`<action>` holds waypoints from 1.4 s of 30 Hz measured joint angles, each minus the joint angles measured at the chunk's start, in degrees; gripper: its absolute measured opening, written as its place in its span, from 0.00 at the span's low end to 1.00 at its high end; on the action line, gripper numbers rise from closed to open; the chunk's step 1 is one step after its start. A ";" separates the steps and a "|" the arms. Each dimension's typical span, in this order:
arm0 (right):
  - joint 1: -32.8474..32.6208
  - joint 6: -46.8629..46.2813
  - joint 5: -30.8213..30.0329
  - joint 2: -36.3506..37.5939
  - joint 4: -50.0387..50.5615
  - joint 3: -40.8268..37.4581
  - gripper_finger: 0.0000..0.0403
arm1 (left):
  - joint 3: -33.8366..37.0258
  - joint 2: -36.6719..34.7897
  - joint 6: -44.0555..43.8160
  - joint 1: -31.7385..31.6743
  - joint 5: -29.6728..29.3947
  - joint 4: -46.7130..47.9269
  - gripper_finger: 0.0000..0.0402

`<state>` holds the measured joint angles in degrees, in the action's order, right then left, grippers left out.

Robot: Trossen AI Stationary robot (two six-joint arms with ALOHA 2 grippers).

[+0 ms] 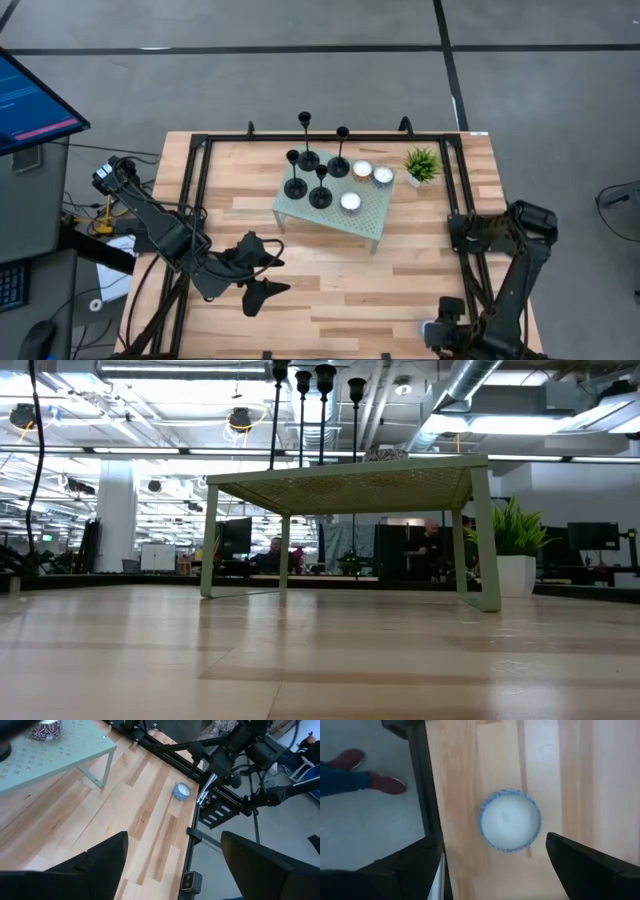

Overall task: Pick & Place candle stick holders
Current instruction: Put the light blue scented candle on the shelf

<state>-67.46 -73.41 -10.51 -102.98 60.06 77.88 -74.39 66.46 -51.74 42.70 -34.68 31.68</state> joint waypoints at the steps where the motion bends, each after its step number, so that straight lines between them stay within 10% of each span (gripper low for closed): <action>1: -0.02 0.00 0.04 0.48 -1.55 -1.15 0.85 | 0.00 0.02 0.21 -0.01 0.00 0.00 0.80; 42: 2.34 3.91 4.83 0.24 -21.61 -18.65 0.80 | 0.00 -0.77 0.08 -0.02 -0.02 -0.02 0.80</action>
<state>-65.12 -69.49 -5.67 -102.74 38.46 59.22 -74.39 65.68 -51.66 42.68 -34.70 31.66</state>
